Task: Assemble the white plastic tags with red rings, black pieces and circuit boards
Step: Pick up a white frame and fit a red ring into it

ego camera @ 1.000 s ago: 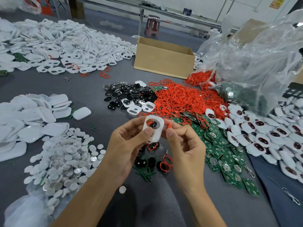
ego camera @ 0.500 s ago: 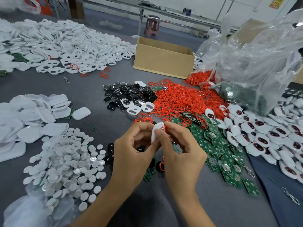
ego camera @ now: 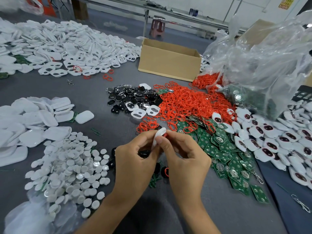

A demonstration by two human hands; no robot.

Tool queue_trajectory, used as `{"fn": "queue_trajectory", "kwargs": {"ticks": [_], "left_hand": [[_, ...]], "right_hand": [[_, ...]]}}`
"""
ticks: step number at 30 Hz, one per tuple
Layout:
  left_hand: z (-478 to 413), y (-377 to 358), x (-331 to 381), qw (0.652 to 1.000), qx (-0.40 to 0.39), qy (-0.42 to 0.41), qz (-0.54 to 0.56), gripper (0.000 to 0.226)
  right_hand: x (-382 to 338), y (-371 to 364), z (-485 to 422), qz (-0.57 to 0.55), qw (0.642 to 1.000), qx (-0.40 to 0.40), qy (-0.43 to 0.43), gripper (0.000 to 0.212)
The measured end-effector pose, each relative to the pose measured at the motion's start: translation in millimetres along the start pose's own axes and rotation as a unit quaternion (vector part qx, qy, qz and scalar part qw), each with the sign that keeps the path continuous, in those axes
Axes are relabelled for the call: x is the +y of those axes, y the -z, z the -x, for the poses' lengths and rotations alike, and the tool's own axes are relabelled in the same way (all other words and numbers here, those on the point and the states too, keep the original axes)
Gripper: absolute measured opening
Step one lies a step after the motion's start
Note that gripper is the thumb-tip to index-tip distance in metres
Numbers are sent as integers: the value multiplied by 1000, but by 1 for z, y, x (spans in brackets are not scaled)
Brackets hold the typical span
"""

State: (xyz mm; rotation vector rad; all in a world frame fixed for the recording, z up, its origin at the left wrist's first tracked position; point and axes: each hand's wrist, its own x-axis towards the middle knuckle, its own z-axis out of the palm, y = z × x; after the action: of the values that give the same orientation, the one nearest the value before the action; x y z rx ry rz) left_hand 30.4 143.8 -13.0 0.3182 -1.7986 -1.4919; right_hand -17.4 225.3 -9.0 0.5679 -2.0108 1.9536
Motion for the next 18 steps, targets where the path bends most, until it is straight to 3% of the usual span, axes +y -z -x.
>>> {"fn": "queue_trajectory", "kwargs": {"ticks": [7, 13, 18], "left_hand": [[2, -2, 0, 998, 3, 31, 48, 33], [-1, 2, 1, 998, -16, 33, 44, 26], [-10, 6, -1, 982, -34, 122, 143, 19]], "right_hand": [[4, -1, 2, 7, 1000, -3, -2, 14], [3, 0, 1, 40, 999, -13, 11, 15], [4, 8, -8, 58, 997, -50, 26, 18]]}}
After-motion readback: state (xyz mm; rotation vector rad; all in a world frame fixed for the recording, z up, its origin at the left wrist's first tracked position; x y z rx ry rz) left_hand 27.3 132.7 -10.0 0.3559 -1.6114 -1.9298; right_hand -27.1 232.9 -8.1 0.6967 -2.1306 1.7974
